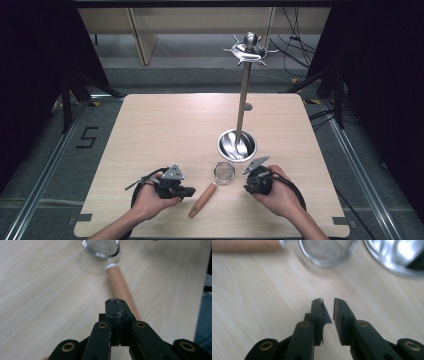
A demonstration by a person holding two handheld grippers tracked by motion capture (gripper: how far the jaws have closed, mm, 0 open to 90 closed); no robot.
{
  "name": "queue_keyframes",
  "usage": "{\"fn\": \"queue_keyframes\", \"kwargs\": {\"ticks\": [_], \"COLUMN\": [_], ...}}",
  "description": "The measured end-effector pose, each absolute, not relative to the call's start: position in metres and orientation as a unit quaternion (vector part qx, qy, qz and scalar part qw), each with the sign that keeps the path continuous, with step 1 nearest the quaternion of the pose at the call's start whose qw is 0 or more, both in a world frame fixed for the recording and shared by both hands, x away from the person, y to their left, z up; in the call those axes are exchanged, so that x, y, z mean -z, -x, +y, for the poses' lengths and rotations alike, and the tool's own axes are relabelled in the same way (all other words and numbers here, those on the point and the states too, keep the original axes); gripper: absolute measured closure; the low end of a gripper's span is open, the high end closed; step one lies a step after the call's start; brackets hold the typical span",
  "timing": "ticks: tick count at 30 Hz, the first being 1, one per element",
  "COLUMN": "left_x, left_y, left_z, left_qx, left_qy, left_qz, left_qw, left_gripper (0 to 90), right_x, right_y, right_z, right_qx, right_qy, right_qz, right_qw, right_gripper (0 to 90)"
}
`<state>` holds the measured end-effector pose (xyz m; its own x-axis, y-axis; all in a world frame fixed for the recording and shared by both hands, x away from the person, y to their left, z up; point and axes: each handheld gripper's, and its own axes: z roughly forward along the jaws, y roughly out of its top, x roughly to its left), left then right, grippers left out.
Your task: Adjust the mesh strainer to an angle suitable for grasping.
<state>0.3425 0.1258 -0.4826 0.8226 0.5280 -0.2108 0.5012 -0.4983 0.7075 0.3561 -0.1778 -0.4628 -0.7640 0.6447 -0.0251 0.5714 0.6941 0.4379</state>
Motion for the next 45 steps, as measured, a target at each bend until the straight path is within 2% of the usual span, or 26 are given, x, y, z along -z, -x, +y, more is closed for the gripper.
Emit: {"fn": "queue_keyframes", "kwargs": {"ticks": [2,3,7,8,9,12,13,27,34,37,38,45], "left_x": [0.478,0.477,0.477,0.482,0.482,0.496,0.496,0.489,0.486,0.486,0.484,0.482], "left_y": [-0.339,-0.335,-0.320,-0.314,-0.314,-0.307,-0.307,-0.326,-0.360,-0.373,-0.381,-0.415], "left_z": [0.120,0.114,0.089,0.076,0.076,0.062,0.062,0.096,0.117,0.123,0.128,0.137], "left_qx": [-0.013,-0.005,0.020,0.024,0.024,0.039,0.039,0.054,0.034,0.023,0.022,-0.005], "left_qy": [-0.870,-0.871,-0.890,-0.904,-0.904,-0.923,-0.923,-0.908,-0.904,-0.898,-0.887,-0.872], "left_qz": [0.296,0.297,0.273,0.256,0.256,0.263,0.263,0.349,0.382,0.398,0.424,0.458], "left_qw": [0.394,0.391,0.364,0.341,0.341,0.280,0.280,0.225,0.190,0.189,0.182,0.175], "left_gripper": [88.8,89.0,89.2,89.2,89.1,89.3,89.3,89.3,89.2,89.2,89.2,89.2], "right_x": [0.464,0.468,0.468,0.468,0.468,0.467,0.467,0.470,0.471,0.471,0.471,0.472], "right_y": [-0.354,-0.352,-0.349,-0.349,-0.349,-0.348,-0.348,-0.350,-0.349,-0.349,-0.349,-0.350], "right_z": [-0.184,-0.200,-0.205,-0.204,-0.204,-0.199,-0.199,-0.201,-0.201,-0.201,-0.201,-0.202], "right_qx": [-0.206,-0.200,-0.199,-0.202,-0.202,-0.208,-0.208,-0.216,-0.216,-0.217,-0.218,-0.219], "right_qy": [-0.334,-0.335,-0.346,-0.338,-0.338,-0.327,-0.330,-0.332,-0.333,-0.338,-0.338,-0.337], "right_qz": [0.915,0.915,0.913,0.914,0.914,0.918,0.917,0.915,0.915,0.913,0.912,0.913], "right_qw": [0.094,0.098,0.089,0.096,0.096,0.088,0.084,0.081,0.075,0.074,0.074,0.073], "right_gripper": [78.8,79.5,80.3,80.1,80.1,79.2,79.0,76.4,75.0,74.5,74.3,73.4]}}
